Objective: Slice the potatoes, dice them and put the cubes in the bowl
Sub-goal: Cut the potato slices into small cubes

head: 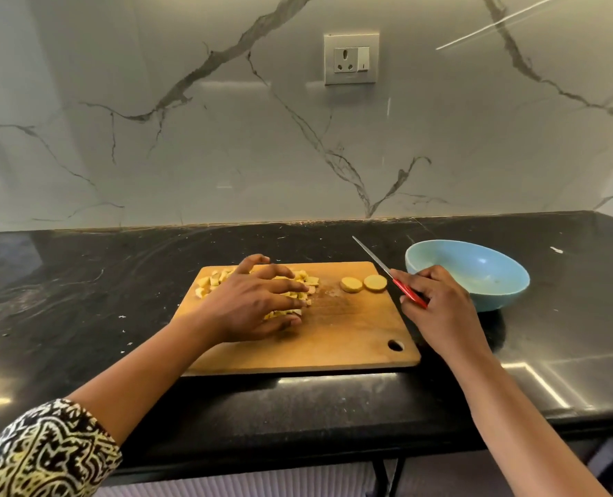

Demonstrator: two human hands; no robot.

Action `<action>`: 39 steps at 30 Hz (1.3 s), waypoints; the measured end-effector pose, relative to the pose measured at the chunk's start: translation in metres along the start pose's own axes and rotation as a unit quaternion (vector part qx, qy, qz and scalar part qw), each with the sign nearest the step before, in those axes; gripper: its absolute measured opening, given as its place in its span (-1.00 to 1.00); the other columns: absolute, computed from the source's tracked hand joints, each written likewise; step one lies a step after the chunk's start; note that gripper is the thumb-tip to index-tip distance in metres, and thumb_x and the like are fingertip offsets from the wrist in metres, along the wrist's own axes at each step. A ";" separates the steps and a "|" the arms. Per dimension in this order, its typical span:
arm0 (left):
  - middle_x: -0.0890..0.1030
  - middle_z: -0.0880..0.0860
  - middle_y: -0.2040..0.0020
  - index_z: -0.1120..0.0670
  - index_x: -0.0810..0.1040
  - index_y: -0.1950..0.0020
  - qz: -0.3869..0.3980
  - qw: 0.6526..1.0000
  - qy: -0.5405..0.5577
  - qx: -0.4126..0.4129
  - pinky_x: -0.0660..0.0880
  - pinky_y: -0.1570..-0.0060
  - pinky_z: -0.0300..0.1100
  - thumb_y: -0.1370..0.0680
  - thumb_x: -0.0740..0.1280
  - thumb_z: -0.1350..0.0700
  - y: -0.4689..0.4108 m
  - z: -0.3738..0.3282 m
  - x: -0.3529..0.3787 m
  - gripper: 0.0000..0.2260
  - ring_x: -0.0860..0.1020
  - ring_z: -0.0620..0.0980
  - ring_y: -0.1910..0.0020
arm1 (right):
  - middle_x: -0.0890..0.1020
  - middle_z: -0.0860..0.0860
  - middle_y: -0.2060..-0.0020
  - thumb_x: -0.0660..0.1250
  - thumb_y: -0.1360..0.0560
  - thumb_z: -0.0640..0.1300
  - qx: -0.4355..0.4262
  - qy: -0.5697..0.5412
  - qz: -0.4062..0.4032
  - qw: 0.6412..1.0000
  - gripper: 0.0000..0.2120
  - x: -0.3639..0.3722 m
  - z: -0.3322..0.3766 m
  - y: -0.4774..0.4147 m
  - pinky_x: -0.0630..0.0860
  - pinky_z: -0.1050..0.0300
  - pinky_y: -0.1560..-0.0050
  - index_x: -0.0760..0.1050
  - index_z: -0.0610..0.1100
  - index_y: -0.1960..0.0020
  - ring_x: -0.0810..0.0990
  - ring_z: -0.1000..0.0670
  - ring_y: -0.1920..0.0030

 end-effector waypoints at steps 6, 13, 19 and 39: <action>0.55 -0.09 -0.26 -0.14 0.47 -0.32 -0.038 0.985 0.124 -0.109 0.18 -0.29 -0.09 -0.54 0.14 -0.25 -0.022 0.013 -0.003 -0.59 0.42 -0.08 -0.31 | 0.47 0.06 0.01 0.38 -0.50 -0.18 0.029 -0.038 -0.009 0.999 -0.58 -0.005 -0.010 0.008 0.37 0.23 -0.03 0.49 0.06 -0.34 0.47 0.07 -0.01; 0.47 0.01 -0.37 -0.12 0.33 -0.44 0.131 0.958 0.114 -0.229 0.27 -0.35 0.04 -0.51 0.19 -0.31 -0.096 0.020 0.052 -0.45 0.37 0.03 -0.36 | 0.46 0.09 0.03 0.36 -0.53 -0.15 0.055 -0.060 -0.030 0.996 -0.59 -0.011 -0.015 0.011 0.38 0.27 -0.01 0.46 0.02 -0.36 0.45 0.11 0.02; 0.62 -0.04 -0.14 -0.02 0.56 -0.24 0.129 0.947 0.174 -0.239 0.44 -0.23 -0.08 -0.48 0.34 -0.22 -0.117 0.019 0.065 -0.58 0.53 -0.12 -0.03 | 0.45 0.11 0.04 0.35 -0.54 -0.13 0.045 -0.052 -0.036 0.997 -0.59 -0.012 -0.014 0.009 0.39 0.28 0.01 0.45 0.05 -0.37 0.44 0.12 0.02; 0.60 -0.15 -0.17 -0.09 0.59 -0.19 0.008 0.972 0.229 -0.056 0.38 -0.31 -0.15 -0.53 0.20 -0.16 -0.022 -0.025 0.005 -0.67 0.53 -0.26 -0.17 | 0.55 0.18 0.14 0.28 -0.57 -0.05 -0.019 0.048 0.123 0.991 -0.64 -0.001 0.036 0.044 0.34 0.43 0.29 0.45 0.15 -0.35 0.48 0.17 0.19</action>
Point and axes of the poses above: each hand's wrist, its own y-axis away from the middle knuckle, its own x-axis out of the palm, z = x × y, the point moved 10 cm from there along -y, towards the middle knuckle
